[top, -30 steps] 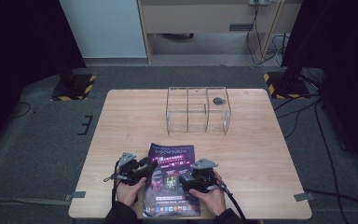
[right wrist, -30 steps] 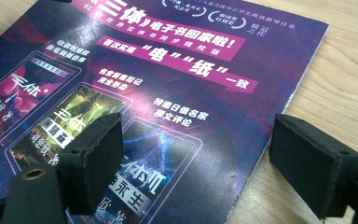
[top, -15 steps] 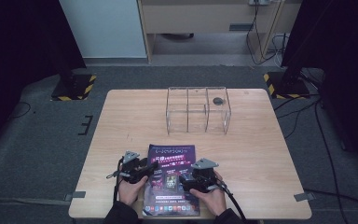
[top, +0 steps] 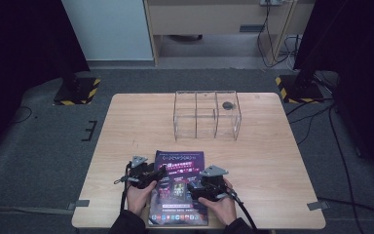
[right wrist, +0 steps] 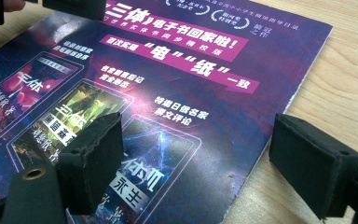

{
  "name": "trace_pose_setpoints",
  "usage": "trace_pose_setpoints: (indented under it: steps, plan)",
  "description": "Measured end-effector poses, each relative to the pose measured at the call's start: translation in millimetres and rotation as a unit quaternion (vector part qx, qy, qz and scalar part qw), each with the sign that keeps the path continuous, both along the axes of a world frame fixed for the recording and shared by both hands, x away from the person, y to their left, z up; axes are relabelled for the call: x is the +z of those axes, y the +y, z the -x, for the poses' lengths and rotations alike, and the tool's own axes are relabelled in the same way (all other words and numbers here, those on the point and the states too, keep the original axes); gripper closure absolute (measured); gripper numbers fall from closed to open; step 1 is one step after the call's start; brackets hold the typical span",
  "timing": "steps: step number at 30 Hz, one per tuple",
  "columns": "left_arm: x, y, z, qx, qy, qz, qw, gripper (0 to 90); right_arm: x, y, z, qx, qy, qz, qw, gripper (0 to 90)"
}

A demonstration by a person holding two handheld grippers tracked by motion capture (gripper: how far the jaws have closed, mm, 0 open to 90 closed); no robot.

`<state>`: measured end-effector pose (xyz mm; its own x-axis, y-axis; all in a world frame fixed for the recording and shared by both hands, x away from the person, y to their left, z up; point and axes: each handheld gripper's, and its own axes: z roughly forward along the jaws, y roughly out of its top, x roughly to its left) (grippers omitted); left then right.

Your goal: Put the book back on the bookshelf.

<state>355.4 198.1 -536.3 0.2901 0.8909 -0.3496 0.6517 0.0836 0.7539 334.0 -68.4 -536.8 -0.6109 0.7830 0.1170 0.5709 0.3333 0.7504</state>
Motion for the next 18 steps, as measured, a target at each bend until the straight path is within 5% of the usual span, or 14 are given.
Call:
trace_pose_setpoints:
  steps: [2, 5, 6, 8, 9, 13, 18]
  plan:
    - [3.6, 4.2, 3.1, 0.001, -0.012, 0.034, 0.9993, 48.8, 0.0, 0.0, 0.0, 0.000, 0.001, 0.000, 1.0000, 17.8]
    - [10.8, 3.7, 9.6, -0.036, -0.027, 0.097, 0.9943, 53.7, 0.0, 0.0, -0.1, 0.001, 0.000, -0.001, 1.0000, 17.8]
    - [10.3, -1.6, 10.9, -0.055, -0.020, 0.095, 0.9937, 54.2, 0.1, 0.0, 0.0, 0.000, 0.001, 0.000, 1.0000, 17.8]
    - [9.2, -15.1, 13.4, -0.070, -0.019, 0.023, 0.9971, 51.8, 0.0, -0.4, -0.3, 0.003, 0.001, 0.000, 1.0000, 17.8]
    - [8.6, -17.4, 13.4, -0.070, -0.019, 0.010, 0.9973, 49.2, -0.1, -0.7, -0.6, 0.005, 0.000, 0.000, 1.0000, 17.8]
    - [10.1, -15.8, 12.0, -0.070, -0.015, 0.009, 0.9974, 50.5, 0.0, -0.7, -0.5, 0.005, 0.000, 0.000, 1.0000, 17.8]
    - [9.8, -18.7, 6.1, -0.081, -0.006, -0.022, 0.9965, 50.6, 0.0, -0.7, -0.6, 0.005, 0.000, 0.000, 1.0000, 17.8]
